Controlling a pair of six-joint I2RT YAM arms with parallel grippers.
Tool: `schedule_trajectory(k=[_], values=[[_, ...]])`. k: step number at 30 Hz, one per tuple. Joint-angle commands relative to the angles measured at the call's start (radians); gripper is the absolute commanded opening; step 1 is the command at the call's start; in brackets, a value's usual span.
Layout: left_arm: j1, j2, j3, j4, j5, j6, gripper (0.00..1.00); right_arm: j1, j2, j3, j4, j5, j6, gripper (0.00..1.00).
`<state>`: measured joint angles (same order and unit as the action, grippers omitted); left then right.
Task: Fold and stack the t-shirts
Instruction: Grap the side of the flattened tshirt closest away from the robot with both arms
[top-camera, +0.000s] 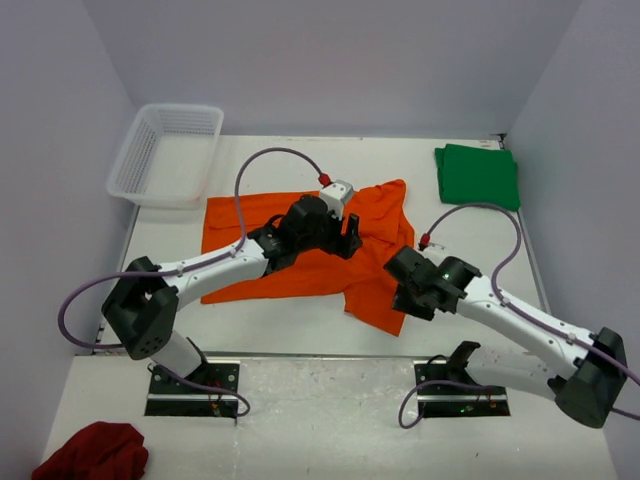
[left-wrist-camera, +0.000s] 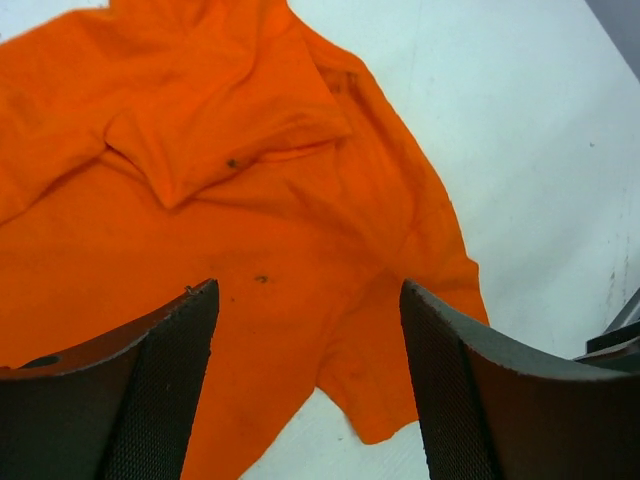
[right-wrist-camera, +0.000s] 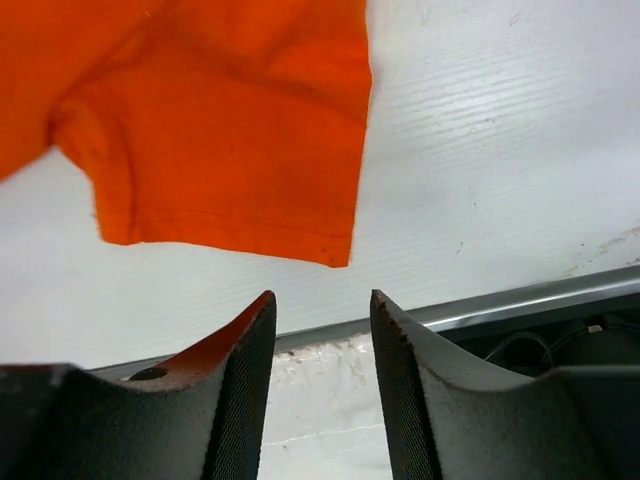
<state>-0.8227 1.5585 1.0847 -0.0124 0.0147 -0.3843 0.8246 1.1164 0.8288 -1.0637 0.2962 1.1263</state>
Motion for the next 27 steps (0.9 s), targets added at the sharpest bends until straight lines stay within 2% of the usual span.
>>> schedule_trajectory(k=[1,2,4,5,6,7,8,12,15,18,27], values=[[-0.032,-0.001,-0.045,0.043,-0.009,-0.019,0.73,0.004,-0.125,0.015,-0.101,0.104,0.035,0.46],[-0.039,-0.006,-0.054,0.045,-0.004,-0.036,0.72,0.004,-0.159,0.000,-0.078,0.089,0.023,0.54],[-0.062,-0.026,-0.092,0.057,0.013,-0.050,0.69,0.002,-0.233,-0.048,-0.004,0.064,0.000,0.54],[-0.069,-0.032,-0.103,0.069,0.019,-0.071,0.68,0.002,-0.240,-0.057,0.002,0.060,0.006,0.46],[-0.076,-0.038,-0.114,0.074,0.043,-0.080,0.58,0.002,-0.227,-0.072,0.010,0.054,0.004,0.34],[-0.082,-0.040,-0.133,0.086,0.056,-0.093,0.53,0.002,-0.207,-0.074,0.011,0.049,0.000,0.20],[-0.088,-0.041,-0.143,0.095,0.068,-0.112,0.50,0.002,-0.179,-0.068,0.007,0.041,-0.003,0.00],[-0.133,-0.022,-0.198,0.146,0.111,-0.151,0.32,0.002,-0.023,-0.062,0.024,0.034,-0.002,0.00],[-0.157,0.000,-0.227,0.169,0.114,-0.159,0.18,0.002,-0.020,-0.082,0.088,0.001,-0.017,0.00],[-0.168,0.035,-0.252,0.210,0.122,-0.172,0.09,0.002,-0.024,-0.088,0.120,-0.014,-0.033,0.00],[-0.179,0.193,-0.250,0.235,0.151,-0.191,0.00,0.002,0.005,-0.066,0.107,-0.009,-0.034,0.00]])
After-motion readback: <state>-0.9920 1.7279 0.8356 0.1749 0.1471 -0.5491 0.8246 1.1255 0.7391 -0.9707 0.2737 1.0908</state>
